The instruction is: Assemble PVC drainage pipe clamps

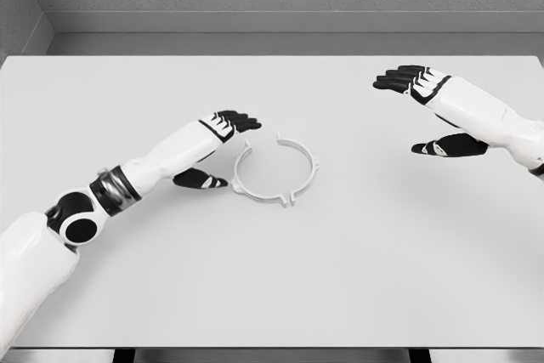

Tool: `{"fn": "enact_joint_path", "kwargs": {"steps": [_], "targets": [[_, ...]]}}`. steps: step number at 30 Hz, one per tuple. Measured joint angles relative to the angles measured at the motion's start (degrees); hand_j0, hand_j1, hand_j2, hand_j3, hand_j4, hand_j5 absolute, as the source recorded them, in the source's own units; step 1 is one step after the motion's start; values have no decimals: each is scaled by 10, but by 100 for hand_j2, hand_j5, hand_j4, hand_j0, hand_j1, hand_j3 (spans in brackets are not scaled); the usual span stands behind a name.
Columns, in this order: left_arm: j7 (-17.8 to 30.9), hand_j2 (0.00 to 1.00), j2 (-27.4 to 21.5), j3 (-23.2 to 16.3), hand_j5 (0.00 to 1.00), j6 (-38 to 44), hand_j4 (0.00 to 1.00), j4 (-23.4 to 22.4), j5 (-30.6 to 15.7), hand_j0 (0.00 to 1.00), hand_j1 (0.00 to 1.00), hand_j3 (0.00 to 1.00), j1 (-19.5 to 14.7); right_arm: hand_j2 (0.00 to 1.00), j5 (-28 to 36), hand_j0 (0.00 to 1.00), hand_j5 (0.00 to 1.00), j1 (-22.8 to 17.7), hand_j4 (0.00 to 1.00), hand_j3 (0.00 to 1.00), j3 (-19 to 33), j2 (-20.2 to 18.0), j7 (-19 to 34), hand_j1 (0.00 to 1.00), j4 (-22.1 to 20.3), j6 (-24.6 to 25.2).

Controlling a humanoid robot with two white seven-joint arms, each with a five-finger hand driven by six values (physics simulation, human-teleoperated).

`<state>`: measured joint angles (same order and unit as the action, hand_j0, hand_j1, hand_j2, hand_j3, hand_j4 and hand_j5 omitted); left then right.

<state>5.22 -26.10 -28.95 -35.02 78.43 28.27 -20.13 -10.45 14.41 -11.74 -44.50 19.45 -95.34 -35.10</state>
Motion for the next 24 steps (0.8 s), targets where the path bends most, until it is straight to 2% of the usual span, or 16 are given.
{"fn": "enact_joint_path", "kwargs": {"steps": [16,24], "targets": [[1,100,6,-8,100,0,100,-18,4,100,100,100,-1,100,0,100,100,0,100,100,0,0,0,100,-1,0],[1,100,24,-11,100,0,100,-25,4,100,100,100,-2,100,0,100,100,0,100,100,-1,0,0,100,-2,0]]}}
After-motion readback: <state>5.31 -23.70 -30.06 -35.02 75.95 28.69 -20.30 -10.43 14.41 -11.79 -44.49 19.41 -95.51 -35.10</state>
